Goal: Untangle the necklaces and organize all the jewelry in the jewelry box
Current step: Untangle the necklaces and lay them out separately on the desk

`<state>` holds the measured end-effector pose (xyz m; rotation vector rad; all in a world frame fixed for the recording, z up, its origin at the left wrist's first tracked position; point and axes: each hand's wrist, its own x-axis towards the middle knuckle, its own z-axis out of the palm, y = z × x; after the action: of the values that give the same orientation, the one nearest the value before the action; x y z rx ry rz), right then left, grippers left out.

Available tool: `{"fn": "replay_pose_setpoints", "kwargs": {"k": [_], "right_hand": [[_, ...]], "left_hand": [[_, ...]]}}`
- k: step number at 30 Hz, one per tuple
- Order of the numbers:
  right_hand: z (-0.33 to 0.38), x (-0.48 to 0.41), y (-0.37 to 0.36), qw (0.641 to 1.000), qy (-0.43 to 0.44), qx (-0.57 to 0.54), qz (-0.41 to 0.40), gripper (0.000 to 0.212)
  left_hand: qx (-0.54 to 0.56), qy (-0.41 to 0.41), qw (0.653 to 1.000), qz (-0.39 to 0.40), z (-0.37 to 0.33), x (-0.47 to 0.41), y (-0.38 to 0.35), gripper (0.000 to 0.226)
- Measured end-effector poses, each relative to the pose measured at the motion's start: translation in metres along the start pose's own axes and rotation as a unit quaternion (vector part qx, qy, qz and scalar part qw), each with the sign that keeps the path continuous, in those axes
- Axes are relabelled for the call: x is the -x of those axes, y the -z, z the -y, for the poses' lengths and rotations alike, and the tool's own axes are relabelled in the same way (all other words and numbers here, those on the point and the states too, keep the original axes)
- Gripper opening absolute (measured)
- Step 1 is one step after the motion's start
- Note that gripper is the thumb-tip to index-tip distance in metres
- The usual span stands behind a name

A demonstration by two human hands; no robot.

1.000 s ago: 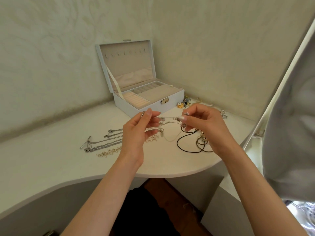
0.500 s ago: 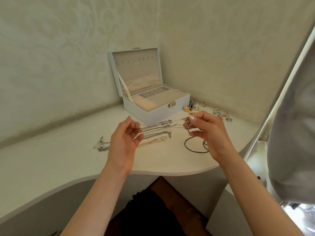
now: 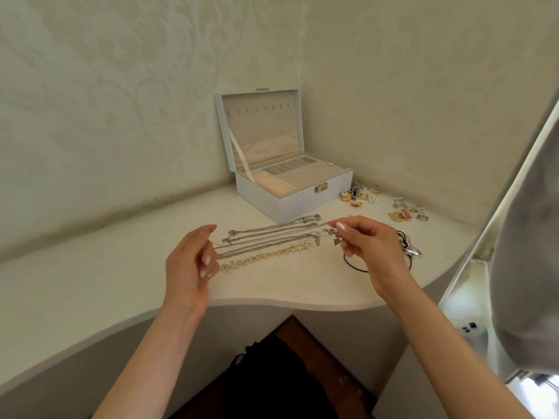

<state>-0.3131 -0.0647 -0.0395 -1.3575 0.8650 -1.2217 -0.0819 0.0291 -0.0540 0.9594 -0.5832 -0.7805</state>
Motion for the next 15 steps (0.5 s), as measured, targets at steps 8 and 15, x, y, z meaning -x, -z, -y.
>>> {"fn": "replay_pose_setpoints", "kwargs": {"k": [8, 15], "right_hand": [[-0.017, -0.001, -0.009, 0.999, -0.010, 0.034, 0.003, 0.018], [-0.025, -0.004, -0.011, 0.997, -0.018, 0.076, 0.000, 0.019]], "left_hand": [[-0.074, -0.078, 0.985, -0.131, -0.002, -0.014, 0.027, 0.016], [-0.217, -0.157, 0.942, -0.204, 0.006, -0.022, 0.044, 0.012]]}}
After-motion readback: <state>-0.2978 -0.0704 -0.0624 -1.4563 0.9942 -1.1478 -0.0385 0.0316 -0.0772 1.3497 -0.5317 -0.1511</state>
